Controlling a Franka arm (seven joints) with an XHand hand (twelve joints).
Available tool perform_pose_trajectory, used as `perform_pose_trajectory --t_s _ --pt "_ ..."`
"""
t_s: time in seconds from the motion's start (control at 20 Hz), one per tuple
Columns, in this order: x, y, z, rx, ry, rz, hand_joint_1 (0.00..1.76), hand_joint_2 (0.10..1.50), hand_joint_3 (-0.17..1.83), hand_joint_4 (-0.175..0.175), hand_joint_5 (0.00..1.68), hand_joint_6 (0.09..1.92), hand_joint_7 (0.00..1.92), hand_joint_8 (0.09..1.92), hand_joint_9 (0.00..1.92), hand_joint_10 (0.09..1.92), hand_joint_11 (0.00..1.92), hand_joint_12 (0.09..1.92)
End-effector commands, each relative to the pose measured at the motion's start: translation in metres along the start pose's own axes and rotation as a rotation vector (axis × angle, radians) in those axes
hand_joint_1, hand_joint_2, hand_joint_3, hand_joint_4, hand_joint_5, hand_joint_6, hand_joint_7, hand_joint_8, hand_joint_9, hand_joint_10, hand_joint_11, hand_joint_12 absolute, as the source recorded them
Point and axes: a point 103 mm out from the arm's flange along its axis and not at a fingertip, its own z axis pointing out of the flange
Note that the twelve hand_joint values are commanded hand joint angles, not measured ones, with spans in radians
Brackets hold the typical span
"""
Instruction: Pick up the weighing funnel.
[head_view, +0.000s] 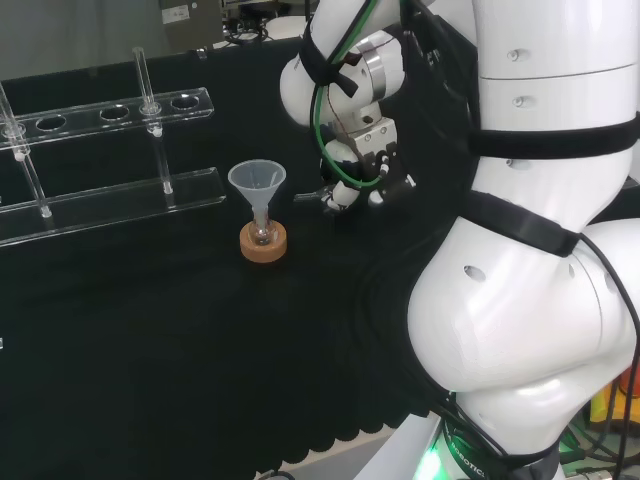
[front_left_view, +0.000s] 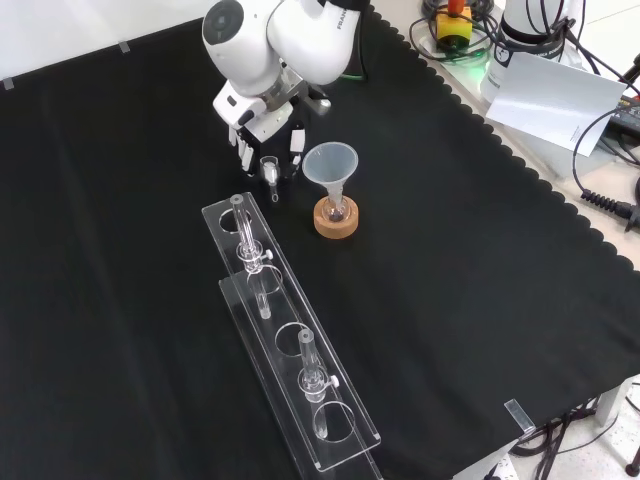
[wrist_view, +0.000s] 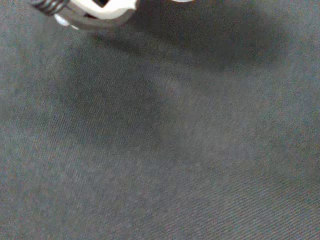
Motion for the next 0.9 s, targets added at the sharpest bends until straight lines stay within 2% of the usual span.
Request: perform_pose_trajectory --t_s 0.05,0.9 --pt "-0.009 -0.011 -0.013 0.001 -0.001 0.018 1.08 0.80 0.55 0.098 1.07 0.98 1.09 0.59 1.31 0.23 1.04 0.94" --pt "-0.040 -0.067 -0.064 0.040 0.010 0.048 1.09 0.78 0.59 0.082 1.09 0.97 1.12 0.59 1.33 0.20 1.06 0.92"
